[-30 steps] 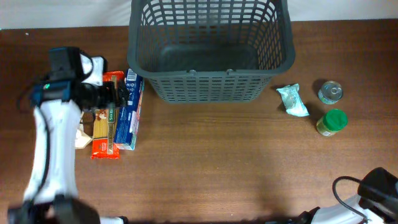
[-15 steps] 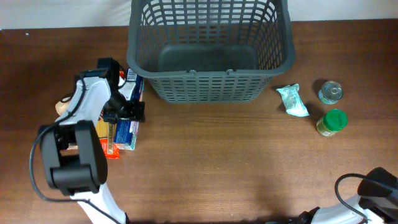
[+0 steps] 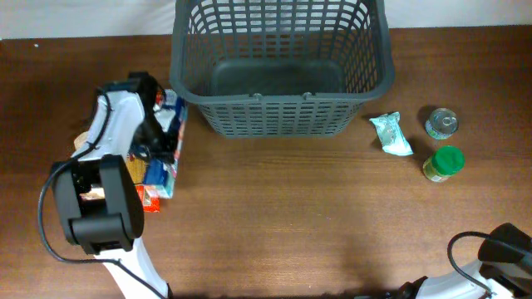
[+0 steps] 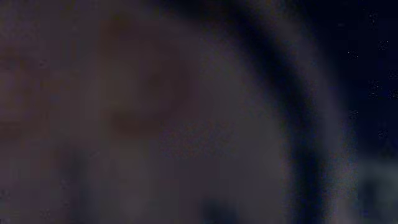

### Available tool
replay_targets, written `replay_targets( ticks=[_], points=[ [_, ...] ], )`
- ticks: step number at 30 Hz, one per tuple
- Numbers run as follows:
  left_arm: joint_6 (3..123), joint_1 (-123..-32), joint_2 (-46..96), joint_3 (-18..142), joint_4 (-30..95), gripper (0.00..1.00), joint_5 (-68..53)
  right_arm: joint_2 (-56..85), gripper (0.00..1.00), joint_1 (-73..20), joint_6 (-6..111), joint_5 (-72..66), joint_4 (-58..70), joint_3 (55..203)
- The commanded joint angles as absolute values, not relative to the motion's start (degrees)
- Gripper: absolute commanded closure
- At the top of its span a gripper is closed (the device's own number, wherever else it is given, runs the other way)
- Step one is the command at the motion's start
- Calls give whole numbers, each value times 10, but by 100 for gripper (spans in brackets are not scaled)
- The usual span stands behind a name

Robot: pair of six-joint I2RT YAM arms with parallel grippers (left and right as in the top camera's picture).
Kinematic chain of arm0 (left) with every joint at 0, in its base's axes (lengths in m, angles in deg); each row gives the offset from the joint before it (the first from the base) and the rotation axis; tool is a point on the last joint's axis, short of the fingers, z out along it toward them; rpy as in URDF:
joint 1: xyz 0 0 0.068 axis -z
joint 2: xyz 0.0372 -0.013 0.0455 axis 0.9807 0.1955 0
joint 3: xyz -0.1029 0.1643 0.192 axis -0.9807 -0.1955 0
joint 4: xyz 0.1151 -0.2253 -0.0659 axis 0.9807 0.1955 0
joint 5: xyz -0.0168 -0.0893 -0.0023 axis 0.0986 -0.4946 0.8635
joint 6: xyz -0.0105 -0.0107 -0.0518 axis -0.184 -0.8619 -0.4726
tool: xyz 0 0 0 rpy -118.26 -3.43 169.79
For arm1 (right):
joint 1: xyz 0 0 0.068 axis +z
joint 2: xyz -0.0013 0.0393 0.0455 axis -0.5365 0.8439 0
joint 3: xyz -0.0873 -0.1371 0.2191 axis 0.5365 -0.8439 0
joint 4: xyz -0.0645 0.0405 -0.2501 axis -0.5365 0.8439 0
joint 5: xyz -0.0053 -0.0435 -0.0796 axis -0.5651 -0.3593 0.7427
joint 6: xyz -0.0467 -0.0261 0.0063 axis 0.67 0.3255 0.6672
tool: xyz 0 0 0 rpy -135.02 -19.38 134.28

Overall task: Pack container
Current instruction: 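Grasp the blue box with the left gripper, then carry the blue box into the basket and release it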

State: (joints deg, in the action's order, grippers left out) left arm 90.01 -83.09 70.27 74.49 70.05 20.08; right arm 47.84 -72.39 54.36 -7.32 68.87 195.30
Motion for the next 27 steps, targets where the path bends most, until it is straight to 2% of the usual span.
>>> replay_targets(
  ticks=[1,4,9,13,15,20,27],
  points=[
    [857,-855,680,873,742,98,250,476,1,-726,539,-83,687,1951],
    [862,-868,671,993,773,98,254,476,1,-726,539,-83,687,1951],
    [935,-863,658,1186,766,98,254,476,1,-726,539,-83,687,1951],
    [1069,-824,657,1321,719,98,238,476,1,-726,539,-83,686,1951],
    [1188,-782,657,1369,685,99,215,476,1,-726,539,-83,687,1951],
    [1385,-670,663,1377,608,98,213,476,1,-726,539,-82,688,1951],
    [1472,-564,737,1345,539,98,240,476,1,-726,542,-82,706,1951]
  ],
)
